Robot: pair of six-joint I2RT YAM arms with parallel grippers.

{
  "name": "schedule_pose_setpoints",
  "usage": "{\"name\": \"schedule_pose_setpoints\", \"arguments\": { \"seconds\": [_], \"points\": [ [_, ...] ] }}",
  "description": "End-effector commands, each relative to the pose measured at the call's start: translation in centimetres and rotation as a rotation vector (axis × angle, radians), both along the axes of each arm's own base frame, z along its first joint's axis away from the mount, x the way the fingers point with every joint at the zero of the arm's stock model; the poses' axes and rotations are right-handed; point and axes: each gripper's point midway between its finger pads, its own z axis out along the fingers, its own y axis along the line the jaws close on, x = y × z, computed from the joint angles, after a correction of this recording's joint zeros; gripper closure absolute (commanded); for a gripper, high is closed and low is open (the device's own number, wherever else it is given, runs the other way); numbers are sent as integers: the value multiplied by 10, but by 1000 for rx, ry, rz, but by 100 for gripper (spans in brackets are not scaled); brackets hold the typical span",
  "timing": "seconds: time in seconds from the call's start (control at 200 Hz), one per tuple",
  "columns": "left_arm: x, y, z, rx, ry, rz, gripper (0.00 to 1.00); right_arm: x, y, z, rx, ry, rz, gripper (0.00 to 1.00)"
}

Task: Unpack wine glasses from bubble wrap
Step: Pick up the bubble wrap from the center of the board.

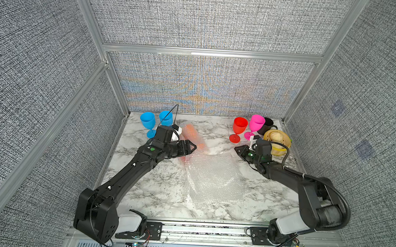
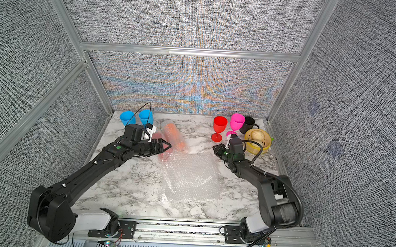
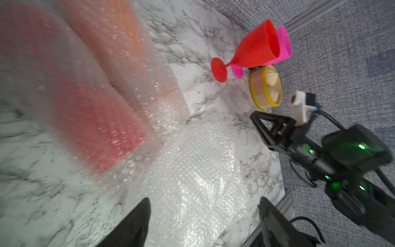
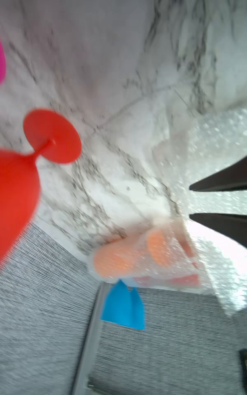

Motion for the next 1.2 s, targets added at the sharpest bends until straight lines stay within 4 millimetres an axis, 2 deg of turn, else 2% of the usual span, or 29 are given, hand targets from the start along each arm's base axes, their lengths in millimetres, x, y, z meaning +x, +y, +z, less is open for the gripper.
{"name": "schedule_pose_setpoints", "arguments": {
  "seconds": [0.0,0.03,0.135,0.195,0.345,0.445,0.555,0.676,0.866,1.046,1.196],
  "points": [
    [5,54,-16,219,16,193,3,-33,11,-7,-201,-5,105,83],
    [9,63,-16,237,13,234,0,-41,16,-5,-228,3,129,85],
    [22,88,-25,285,66,401,0,-66,30,1,-323,36,210,84],
    [30,93,-32,315,122,449,0,-77,35,4,-383,30,242,81],
    [53,74,-55,317,278,453,0,-98,38,16,-419,-42,278,78],
    [65,60,-75,331,374,417,0,-107,34,17,-408,-42,286,77],
    [75,56,-97,336,446,449,0,-116,33,13,-381,-42,294,77],
    [75,45,-115,298,507,449,1,-125,28,2,-367,-28,291,77],
    [75,26,-123,255,506,409,2,-130,20,-10,-414,-14,301,77],
    [71,14,-144,254,547,384,4,-129,20,-6,-410,-30,297,77],
    [72,16,-160,282,556,383,7,-129,23,-4,-395,-31,301,77]
  ]
}}
